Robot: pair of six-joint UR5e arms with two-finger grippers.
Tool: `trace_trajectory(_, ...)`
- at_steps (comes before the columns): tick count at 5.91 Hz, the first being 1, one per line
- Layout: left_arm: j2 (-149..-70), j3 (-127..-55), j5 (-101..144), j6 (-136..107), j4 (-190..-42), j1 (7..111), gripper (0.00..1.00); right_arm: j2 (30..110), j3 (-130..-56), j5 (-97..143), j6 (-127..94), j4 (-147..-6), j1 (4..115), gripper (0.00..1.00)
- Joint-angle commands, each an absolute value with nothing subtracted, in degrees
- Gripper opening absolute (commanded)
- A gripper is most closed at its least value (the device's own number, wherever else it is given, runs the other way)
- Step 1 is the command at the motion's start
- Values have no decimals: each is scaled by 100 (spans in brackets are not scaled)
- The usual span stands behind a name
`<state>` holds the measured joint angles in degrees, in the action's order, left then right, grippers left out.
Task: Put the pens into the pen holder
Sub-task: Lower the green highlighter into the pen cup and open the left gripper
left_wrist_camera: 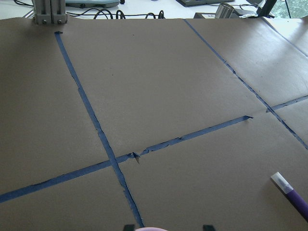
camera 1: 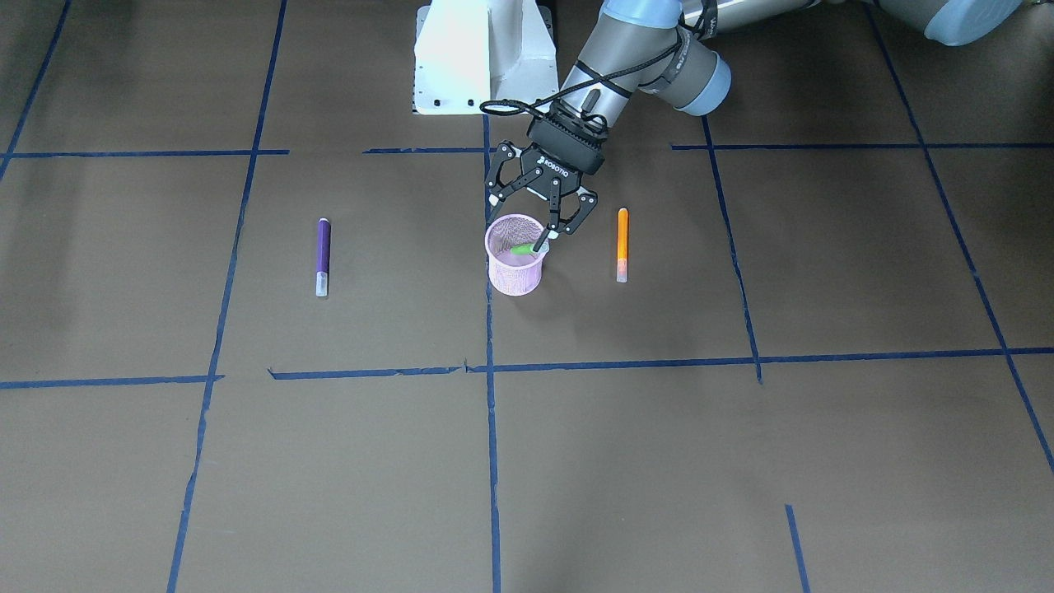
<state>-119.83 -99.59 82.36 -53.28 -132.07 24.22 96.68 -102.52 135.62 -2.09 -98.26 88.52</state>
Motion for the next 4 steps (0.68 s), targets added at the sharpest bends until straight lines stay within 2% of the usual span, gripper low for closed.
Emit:
trace_trajectory(1,-11953,-10063,8191,-5335,-13105,2469,100,9668,-10231,13562,-220,-9809,8833,100)
trace_trajectory(4,-11874,-11089,8261,-5440,-10599,2995,100,9677,-8917,13291,-194,-8195,8466,98)
